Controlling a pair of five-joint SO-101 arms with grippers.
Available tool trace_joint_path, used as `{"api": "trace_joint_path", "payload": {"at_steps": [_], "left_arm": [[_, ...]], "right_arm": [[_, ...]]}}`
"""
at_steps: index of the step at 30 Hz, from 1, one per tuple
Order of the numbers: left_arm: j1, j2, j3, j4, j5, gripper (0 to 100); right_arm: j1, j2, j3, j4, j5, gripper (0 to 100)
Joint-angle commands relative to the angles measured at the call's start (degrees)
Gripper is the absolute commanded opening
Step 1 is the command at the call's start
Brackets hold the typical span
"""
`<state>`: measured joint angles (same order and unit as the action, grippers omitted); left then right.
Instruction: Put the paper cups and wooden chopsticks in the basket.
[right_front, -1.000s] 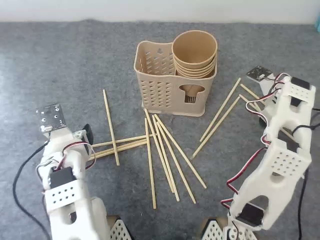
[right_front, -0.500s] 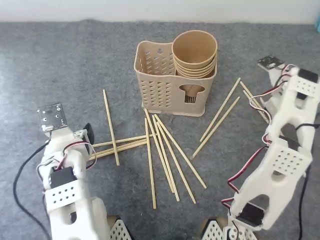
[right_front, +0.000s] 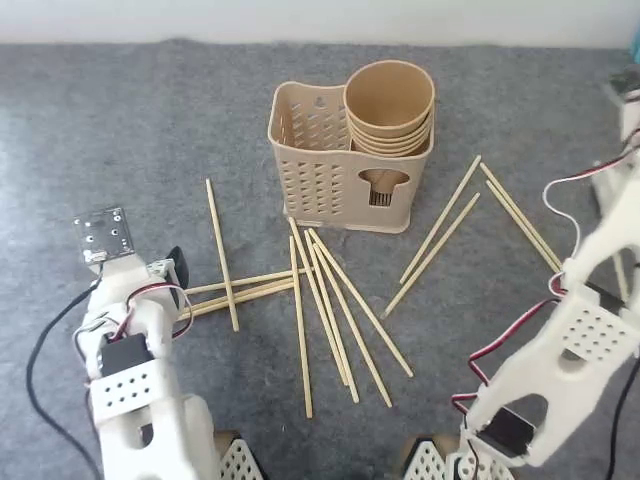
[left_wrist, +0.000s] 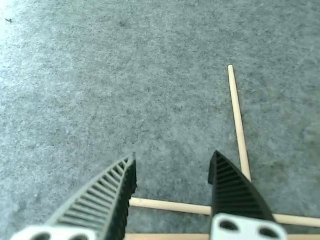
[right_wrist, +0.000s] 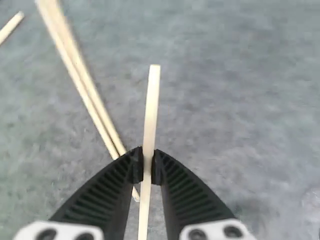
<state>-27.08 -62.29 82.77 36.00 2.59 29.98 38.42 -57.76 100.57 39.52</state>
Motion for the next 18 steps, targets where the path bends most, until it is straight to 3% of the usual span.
{"api": "trace_joint_path", "payload": {"at_steps": [1,6,10,15,18], "left_arm": [[0.18,-1.23,-0.22,-1.32,-0.44,22],[0.18,-1.23,-0.22,-1.32,-0.44,22],[0.18,-1.23,-0.22,-1.32,-0.44,22],[0.18,-1.23,-0.22,-1.23,-0.44,22],[0.18,-1.23,-0.22,-1.23,-0.44,22]], "right_arm": [[1.01,-10.86,-3.52,2.42,-3.87,0.8],[2.59,-22.73,-2.29,2.59,-8.35,0.8],[2.59,-33.8,8.26,2.42,-8.62,0.8],[-0.84,-46.99,23.12,2.07,-9.05,0.8],[-4.35,-52.97,26.64,0.04,-13.1,0.8]]}}
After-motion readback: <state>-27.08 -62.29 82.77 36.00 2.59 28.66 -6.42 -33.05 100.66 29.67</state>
